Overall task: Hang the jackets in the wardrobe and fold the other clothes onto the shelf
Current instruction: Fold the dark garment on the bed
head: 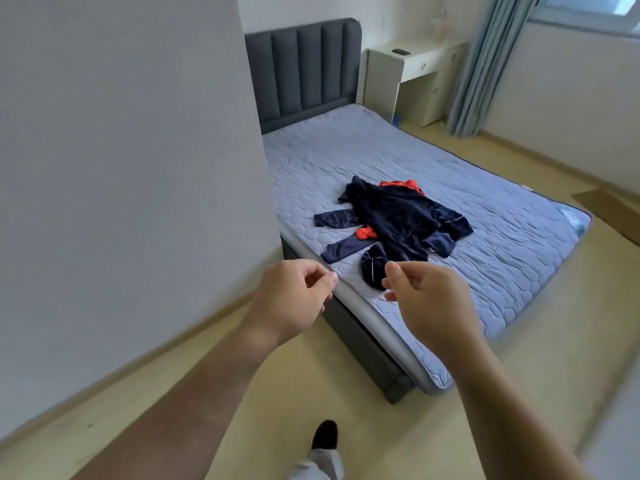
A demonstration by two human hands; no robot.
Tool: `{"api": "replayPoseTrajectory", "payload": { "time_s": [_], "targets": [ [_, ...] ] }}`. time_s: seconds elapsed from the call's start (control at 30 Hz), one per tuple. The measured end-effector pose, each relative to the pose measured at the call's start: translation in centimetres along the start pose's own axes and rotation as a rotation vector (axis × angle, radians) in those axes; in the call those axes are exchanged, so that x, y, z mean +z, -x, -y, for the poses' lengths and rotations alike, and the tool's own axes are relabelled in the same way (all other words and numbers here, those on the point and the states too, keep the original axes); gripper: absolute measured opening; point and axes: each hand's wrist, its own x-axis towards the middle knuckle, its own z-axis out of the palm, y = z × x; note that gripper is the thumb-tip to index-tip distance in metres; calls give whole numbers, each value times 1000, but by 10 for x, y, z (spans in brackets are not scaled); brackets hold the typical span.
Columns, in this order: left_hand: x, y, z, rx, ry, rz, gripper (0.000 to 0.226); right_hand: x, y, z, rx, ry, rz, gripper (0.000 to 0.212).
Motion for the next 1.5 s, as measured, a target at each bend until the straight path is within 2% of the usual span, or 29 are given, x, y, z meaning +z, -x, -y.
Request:
{"api": "replayPoseTrajectory", "payload": {
  "time_s": [0.17, 0.23, 0.37, 0.5, 0.7, 0.8, 0.87, 0.93, 1.03, 1.13, 1.37, 1.5],
  "targets": [
    [78, -96, -16, 6, 36, 89, 15, -34, -79, -67, 65, 45, -25, 44],
    [113, -139, -15, -22, 56, 142, 20, -43, -112, -93, 99, 82, 0, 43],
    [177, -218, -23, -89, -16, 235, 22, -74, -174, -142, 191, 170, 75, 46],
    [233, -291, -36, -124, -108, 343, 14, -106, -232, -188, 237, 186, 53, 47],
    [318, -371, -13, -349, -155, 399, 10, -117, -316, -270, 255, 227, 155, 45],
    [371, -403, 14, -468, -198, 379, 9, -104, -361, -327, 297, 207, 239, 42],
    [407, -419, 34, -566, -229, 372, 11, -89, -389, -369, 294, 204, 354, 39],
    [445, -435, 54, -692, -218, 344, 22, -69, -421, -413, 318, 167, 487, 36],
    [498, -444, 82, -898, -242, 298, 42, -41, -460, -479, 340, 153, 645, 43],
    [549, -458, 110, -1065, -189, 380, 55, -12, -491, -540, 350, 196, 735, 46],
    [628, -525, 194, -1121, -246, 342, 66, 53, -523, -636, 358, 199, 917, 46],
    [647, -554, 248, -1233, -215, 157, 78, 76, -518, -670, 355, 191, 971, 48]
  ]
}}
